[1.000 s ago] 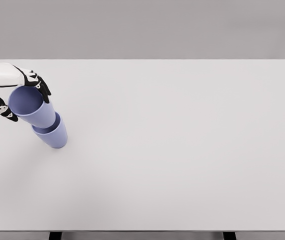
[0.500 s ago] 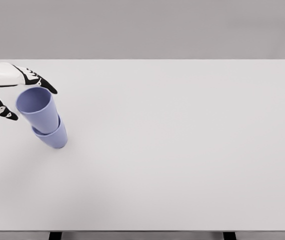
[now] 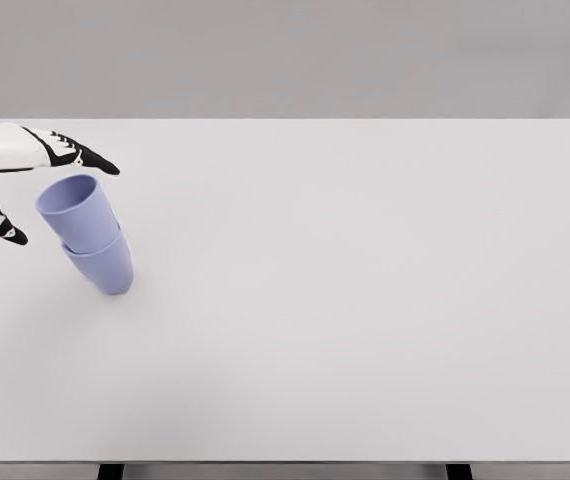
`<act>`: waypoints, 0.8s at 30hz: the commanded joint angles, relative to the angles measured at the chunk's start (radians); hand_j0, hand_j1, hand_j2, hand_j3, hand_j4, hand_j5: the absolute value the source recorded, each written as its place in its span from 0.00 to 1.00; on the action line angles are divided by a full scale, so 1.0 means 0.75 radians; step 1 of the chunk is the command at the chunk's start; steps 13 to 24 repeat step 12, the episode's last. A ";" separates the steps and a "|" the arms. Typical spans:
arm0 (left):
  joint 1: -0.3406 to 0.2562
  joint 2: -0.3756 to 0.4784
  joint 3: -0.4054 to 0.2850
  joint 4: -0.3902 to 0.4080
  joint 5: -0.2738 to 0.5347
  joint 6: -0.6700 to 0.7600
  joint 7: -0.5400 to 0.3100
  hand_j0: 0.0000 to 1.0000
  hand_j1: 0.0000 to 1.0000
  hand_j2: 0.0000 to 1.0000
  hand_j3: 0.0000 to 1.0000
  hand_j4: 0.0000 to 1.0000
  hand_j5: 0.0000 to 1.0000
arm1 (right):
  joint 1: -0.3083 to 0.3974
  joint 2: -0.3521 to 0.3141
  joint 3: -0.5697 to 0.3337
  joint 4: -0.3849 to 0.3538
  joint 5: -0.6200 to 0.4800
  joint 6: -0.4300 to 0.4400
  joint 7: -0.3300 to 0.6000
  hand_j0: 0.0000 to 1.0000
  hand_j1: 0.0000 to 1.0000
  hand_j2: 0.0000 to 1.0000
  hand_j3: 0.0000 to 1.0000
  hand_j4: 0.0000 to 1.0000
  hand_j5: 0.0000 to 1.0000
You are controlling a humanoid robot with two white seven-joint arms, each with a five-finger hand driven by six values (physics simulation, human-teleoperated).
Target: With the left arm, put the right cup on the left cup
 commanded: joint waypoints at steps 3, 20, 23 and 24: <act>-0.010 0.015 0.061 -0.004 0.038 -0.068 0.000 1.00 1.00 1.00 1.00 1.00 1.00 | 0.000 0.000 0.000 0.000 0.002 -0.001 0.001 1.00 1.00 1.00 1.00 1.00 1.00; 0.004 -0.071 0.188 -0.008 0.317 -0.306 0.000 1.00 1.00 1.00 1.00 1.00 1.00 | 0.000 0.000 0.000 0.000 0.002 -0.001 0.001 1.00 1.00 1.00 1.00 1.00 1.00; 0.004 -0.071 0.188 -0.008 0.317 -0.306 0.000 1.00 1.00 1.00 1.00 1.00 1.00 | 0.000 0.000 0.000 0.000 0.002 -0.001 0.001 1.00 1.00 1.00 1.00 1.00 1.00; 0.004 -0.071 0.188 -0.008 0.317 -0.306 0.000 1.00 1.00 1.00 1.00 1.00 1.00 | 0.000 0.000 0.000 0.000 0.002 -0.001 0.001 1.00 1.00 1.00 1.00 1.00 1.00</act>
